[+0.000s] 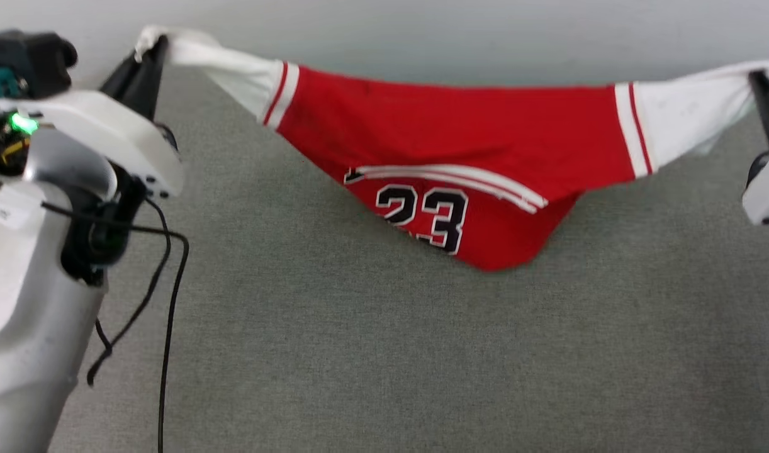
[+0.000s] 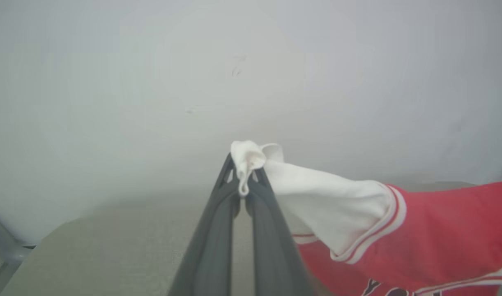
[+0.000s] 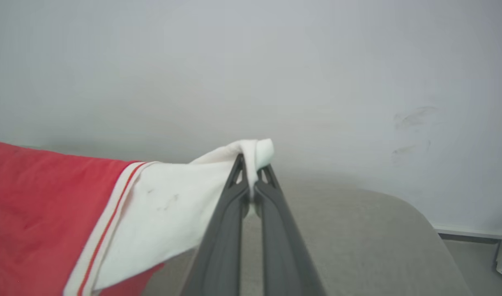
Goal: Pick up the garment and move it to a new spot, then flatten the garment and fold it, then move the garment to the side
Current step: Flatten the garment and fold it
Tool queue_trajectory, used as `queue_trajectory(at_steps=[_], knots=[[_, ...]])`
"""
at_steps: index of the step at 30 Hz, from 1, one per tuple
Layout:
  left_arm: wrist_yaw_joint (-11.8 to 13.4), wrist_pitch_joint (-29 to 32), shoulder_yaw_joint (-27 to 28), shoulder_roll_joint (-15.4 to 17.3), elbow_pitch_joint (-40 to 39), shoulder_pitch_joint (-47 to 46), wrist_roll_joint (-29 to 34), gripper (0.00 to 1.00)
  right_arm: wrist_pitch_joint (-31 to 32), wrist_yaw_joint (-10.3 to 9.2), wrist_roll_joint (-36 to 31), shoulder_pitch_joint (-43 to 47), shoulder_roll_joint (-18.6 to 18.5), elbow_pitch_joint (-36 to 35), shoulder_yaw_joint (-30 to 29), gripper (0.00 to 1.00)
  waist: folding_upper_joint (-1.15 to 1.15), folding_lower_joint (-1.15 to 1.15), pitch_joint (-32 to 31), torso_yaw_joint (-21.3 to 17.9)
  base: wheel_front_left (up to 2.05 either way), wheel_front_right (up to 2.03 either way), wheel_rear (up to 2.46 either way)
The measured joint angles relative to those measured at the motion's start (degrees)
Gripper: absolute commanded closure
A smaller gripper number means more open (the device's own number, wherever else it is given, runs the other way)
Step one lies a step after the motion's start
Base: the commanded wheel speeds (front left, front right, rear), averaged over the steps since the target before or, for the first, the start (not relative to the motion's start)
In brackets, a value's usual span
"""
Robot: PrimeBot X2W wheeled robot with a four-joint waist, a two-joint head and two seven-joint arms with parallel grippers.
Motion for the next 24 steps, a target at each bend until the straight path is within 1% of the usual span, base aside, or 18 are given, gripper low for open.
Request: queue_trajectory(at_steps=[4,8,14,20,24], knots=[[-2.7,-3.1,0.3,-1.3,6.7,-9.9,1.2,1.00,-1.7,0.00,-1.5,-9.1,0.0,2.0,0.3,1.00,0.00,0.00,3.2,-0.1,0.00,0.00,0.00],[-4.6,-6.3,0.3,-2.0,13.2,-19.9,3.2,1.00,-3.6,0.01,-3.4,-19.1,-0.9,4.8,0.5,1.00,0.00,0.01,7.0,-0.4,0.00,0.00,0.00],[-7.4,-10.9,0.2,-2.0,22.7,-34.4,6.8,1.00,-6.9,0.01,-5.3,-34.2,-1.7,10.8,2.6,1.00,0.00,0.01,13.2,-1.1,0.00,0.00,0.00],[-9.2,-15.3,0.0,-2.2,30.3,-47.0,8.8,1.00,-10.8,0.01,-6.6,-47.8,-1.4,16.8,4.4,1.00,0.00,0.01,19.1,-2.5,0.00,0.00,0.00],[-10.1,-16.0,-0.3,-2.3,34.7,-51.3,9.2,1.00,-12.6,0.02,-7.0,-53.8,-0.1,20.8,6.4,1.00,0.00,0.01,22.4,-3.4,0.00,0.00,0.00]])
